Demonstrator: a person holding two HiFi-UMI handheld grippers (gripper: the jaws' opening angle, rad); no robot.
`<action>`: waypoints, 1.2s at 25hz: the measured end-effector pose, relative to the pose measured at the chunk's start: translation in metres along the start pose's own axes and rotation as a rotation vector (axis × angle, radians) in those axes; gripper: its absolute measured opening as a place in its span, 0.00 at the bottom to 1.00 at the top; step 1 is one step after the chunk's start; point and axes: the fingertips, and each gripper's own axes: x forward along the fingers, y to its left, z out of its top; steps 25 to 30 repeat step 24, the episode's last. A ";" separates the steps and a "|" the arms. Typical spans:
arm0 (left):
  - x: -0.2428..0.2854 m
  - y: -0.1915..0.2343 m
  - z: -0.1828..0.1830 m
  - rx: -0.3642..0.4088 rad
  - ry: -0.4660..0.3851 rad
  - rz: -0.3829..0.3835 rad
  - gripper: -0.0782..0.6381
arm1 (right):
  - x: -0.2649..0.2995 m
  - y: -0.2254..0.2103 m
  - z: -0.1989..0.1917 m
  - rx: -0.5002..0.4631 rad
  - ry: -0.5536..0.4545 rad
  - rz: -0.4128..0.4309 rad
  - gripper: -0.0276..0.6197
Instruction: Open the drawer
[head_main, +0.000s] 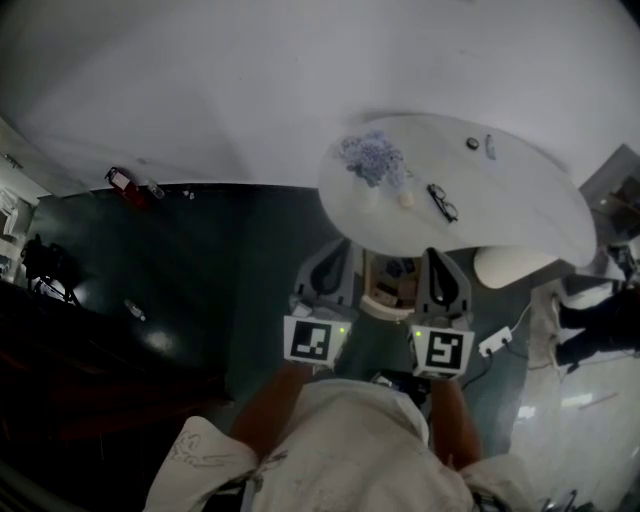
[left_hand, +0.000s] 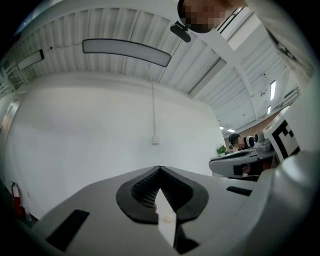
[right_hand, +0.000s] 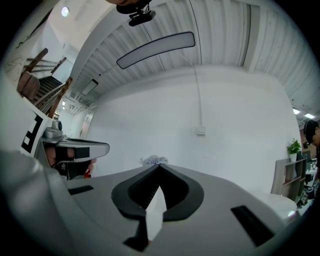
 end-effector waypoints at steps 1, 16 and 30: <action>0.000 0.000 0.001 0.000 -0.002 0.000 0.10 | 0.001 0.000 0.001 -0.003 -0.002 0.000 0.05; -0.003 -0.006 -0.002 0.013 0.000 -0.004 0.10 | -0.004 -0.004 0.003 -0.004 -0.004 -0.012 0.05; -0.002 -0.014 0.001 0.021 -0.006 -0.010 0.10 | -0.009 -0.013 0.002 0.000 -0.008 -0.025 0.05</action>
